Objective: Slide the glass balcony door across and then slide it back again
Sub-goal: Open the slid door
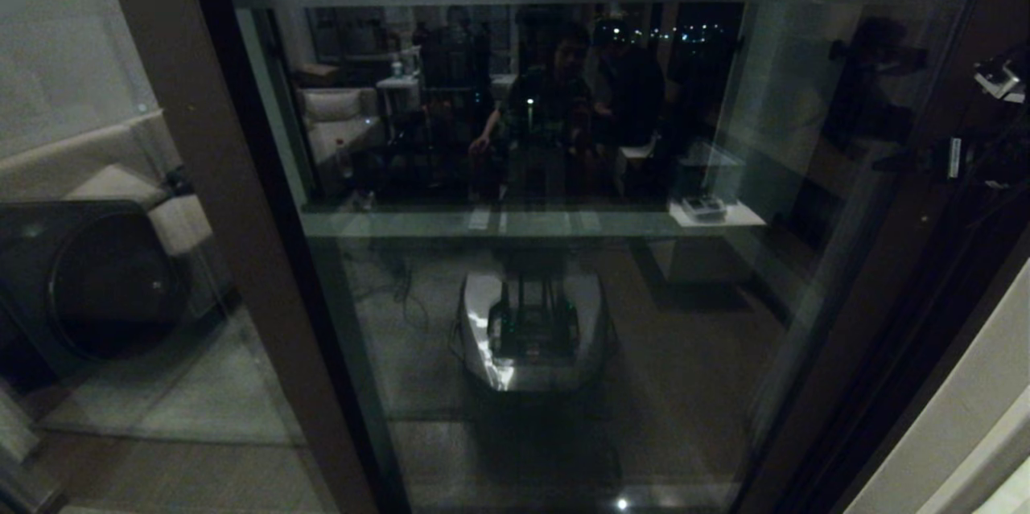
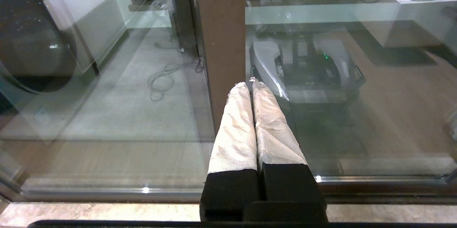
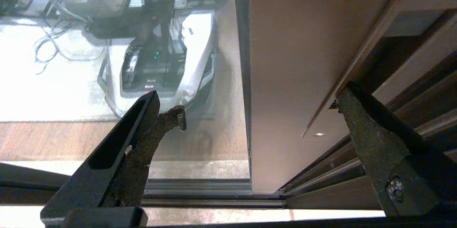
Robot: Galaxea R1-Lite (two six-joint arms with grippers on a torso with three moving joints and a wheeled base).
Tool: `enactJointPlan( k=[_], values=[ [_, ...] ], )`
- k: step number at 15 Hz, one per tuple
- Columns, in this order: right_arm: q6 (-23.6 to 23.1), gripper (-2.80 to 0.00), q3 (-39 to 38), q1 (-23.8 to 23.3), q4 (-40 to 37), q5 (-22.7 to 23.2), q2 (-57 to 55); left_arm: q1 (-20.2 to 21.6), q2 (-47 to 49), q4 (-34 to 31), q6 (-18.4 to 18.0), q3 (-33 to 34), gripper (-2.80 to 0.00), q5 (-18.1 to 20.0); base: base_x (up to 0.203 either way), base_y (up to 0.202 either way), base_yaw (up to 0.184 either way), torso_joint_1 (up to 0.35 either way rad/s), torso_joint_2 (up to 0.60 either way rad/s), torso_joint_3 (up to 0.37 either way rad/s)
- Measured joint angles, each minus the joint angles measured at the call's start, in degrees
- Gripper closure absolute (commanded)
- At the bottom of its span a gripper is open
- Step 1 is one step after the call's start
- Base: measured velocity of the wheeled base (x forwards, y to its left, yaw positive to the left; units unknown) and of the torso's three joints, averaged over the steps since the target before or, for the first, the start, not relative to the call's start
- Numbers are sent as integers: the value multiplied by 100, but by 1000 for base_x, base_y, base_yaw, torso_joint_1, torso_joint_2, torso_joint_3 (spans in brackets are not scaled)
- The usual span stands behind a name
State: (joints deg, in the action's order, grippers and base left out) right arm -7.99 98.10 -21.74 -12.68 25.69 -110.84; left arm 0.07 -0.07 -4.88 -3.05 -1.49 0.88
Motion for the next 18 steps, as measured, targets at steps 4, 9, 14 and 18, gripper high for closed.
enactJointPlan(
  k=[4,9,14,18],
  values=[
    [0,-280,-39,41,-7,14,23,0,0,0,-1,0,0,0,0,0,0,0,0,0],
    [-11,-280,-172,161,28,-84,98,0,0,0,-1,0,0,0,0,0,0,0,0,0],
    [-9,-280,-238,223,16,-94,160,0,0,-2,-4,0,0,1,0,0,0,0,0,0],
    [-8,-280,-312,217,11,-94,231,0,0,-2,2,0,0,2,0,0,0,0,0,0]
  ],
)
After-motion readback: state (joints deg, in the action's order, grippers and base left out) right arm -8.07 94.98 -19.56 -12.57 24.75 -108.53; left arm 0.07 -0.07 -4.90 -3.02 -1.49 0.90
